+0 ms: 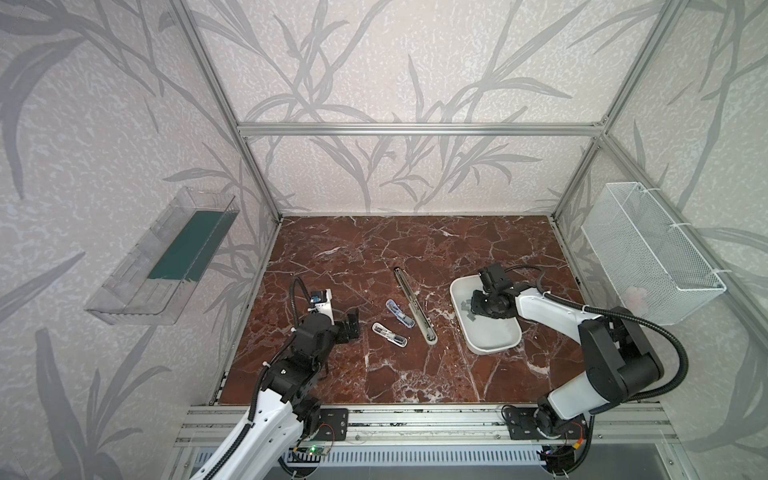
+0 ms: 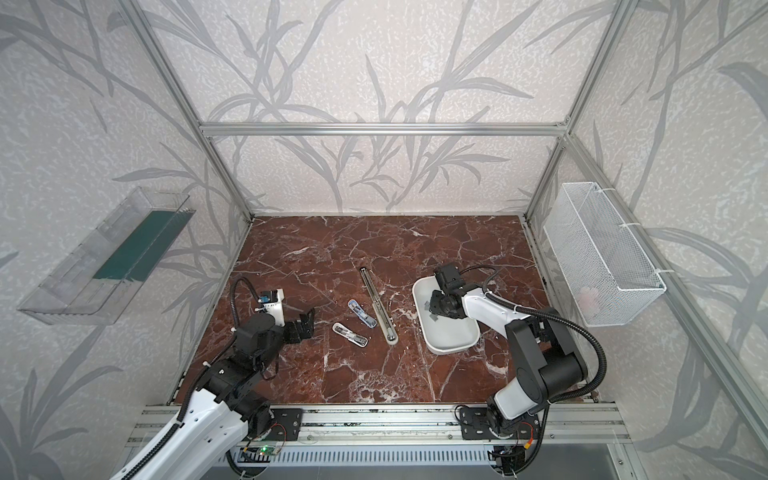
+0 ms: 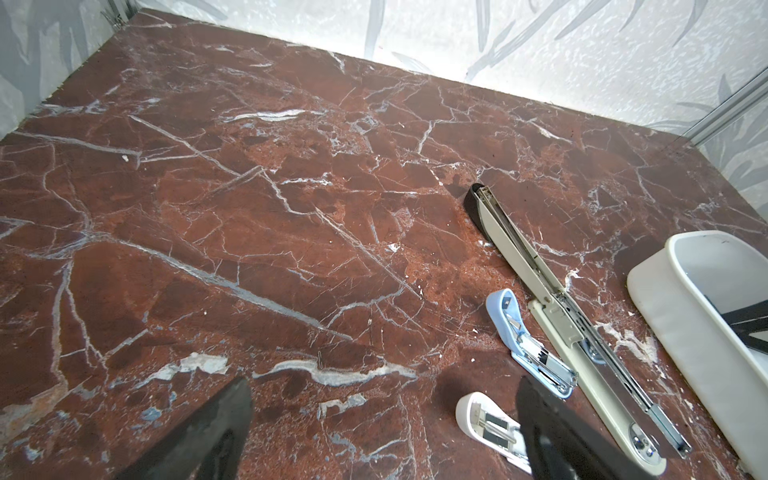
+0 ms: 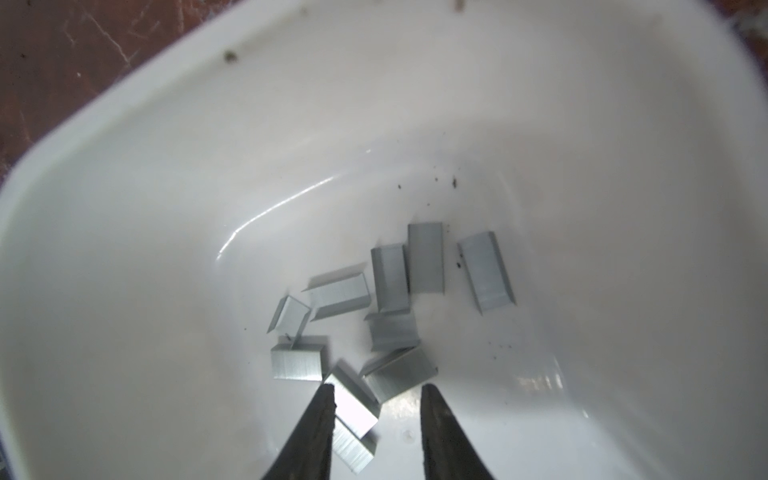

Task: Load the staples into the stapler
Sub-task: 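Move the open right gripper back over the white tray, then lower the right gripper into the tray and grasp a grey staple strip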

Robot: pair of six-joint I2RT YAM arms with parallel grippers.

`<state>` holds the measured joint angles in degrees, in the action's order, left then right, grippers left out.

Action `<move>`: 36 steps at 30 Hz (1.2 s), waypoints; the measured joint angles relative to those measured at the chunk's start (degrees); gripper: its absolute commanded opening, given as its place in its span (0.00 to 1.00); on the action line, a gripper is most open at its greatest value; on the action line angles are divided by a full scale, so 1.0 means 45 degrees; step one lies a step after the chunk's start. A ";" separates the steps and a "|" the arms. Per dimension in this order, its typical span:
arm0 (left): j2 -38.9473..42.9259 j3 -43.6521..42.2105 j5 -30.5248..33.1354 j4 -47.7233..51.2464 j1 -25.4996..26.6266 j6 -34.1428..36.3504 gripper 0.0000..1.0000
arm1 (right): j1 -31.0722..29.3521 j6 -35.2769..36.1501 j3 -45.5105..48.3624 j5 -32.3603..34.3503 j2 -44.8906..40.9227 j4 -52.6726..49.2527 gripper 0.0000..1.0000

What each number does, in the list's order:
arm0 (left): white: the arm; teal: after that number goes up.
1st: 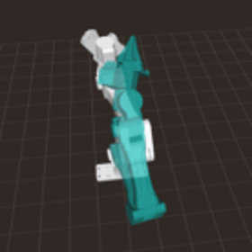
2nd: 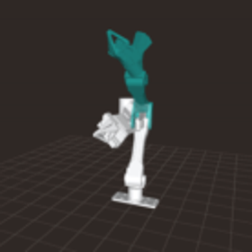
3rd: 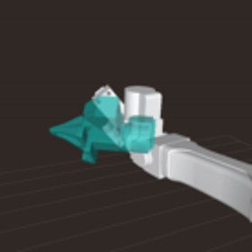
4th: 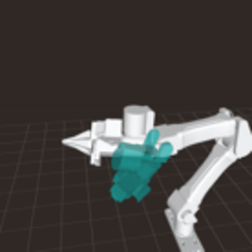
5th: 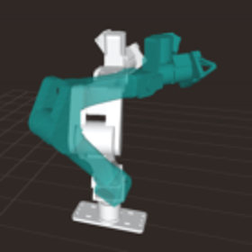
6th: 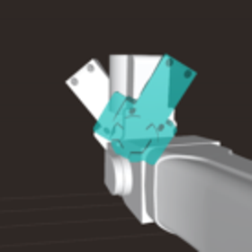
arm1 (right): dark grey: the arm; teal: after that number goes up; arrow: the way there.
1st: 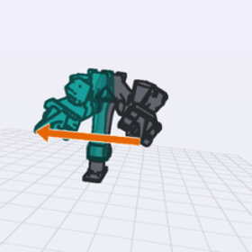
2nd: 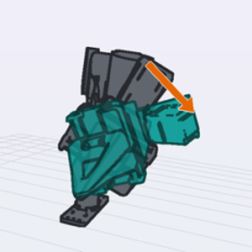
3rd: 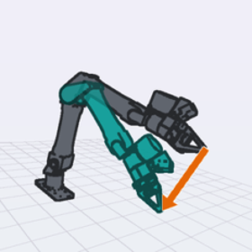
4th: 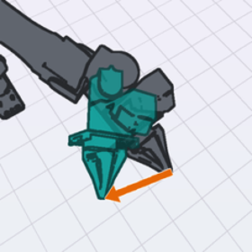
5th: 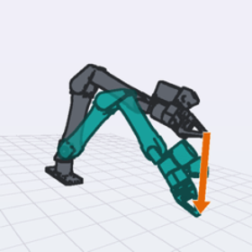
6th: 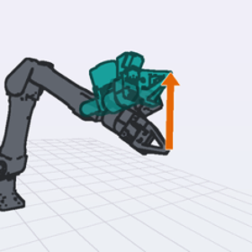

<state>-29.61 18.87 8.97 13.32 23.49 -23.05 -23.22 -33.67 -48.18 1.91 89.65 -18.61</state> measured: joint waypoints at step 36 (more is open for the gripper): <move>-0.0034 -0.0083 -0.0015 -0.0005 0.0000 0.0087 0.99 | -0.0758 0.1418 -0.0816 -0.0189 0.1360 -0.0233 0.21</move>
<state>-29.76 18.50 8.91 13.30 23.49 -22.65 -26.63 -27.29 -51.86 1.06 95.77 -19.66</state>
